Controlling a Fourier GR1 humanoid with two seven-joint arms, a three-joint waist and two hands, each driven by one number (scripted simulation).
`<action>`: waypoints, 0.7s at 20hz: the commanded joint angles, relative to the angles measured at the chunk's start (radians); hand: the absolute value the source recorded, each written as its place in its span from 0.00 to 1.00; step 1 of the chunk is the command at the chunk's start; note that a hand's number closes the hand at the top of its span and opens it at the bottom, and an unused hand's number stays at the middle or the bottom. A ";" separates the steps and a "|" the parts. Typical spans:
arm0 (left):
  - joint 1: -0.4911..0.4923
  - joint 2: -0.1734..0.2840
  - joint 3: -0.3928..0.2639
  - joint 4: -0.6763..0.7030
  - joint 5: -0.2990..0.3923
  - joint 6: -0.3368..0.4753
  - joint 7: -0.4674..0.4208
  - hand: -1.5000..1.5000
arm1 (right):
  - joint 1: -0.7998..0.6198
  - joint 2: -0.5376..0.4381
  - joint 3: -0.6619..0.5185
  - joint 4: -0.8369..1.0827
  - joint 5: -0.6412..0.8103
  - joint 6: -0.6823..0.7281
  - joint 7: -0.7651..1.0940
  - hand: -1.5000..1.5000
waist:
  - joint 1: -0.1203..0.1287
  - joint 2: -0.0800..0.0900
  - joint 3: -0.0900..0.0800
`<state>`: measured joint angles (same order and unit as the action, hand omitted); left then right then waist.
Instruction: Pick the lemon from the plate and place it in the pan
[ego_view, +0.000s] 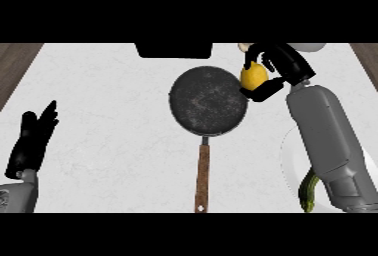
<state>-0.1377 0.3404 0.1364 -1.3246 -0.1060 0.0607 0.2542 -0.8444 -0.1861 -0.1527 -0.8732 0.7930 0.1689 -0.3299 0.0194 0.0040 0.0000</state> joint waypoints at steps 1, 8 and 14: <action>0.026 -0.017 -0.010 0.008 -0.016 0.003 -0.035 0.50 | -0.084 0.092 -0.004 0.179 0.016 -0.110 0.013 1.00 | 0.013 0.005 0.000; -0.044 -0.009 -0.004 0.013 -0.028 0.006 0.004 0.50 | -0.223 0.150 -0.031 0.465 0.047 -0.242 0.016 1.00 | 0.024 0.012 0.001; -0.102 -0.006 -0.012 0.027 -0.012 -0.033 0.039 0.50 | -0.259 0.185 -0.011 0.615 0.013 -0.308 -0.027 1.00 | 0.053 0.024 0.001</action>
<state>-0.1902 0.3201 0.1249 -1.3155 -0.1236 0.0543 0.2717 -1.0615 -0.0188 -0.1633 -0.3564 0.8231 -0.1026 -0.3375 0.0556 0.0200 0.0008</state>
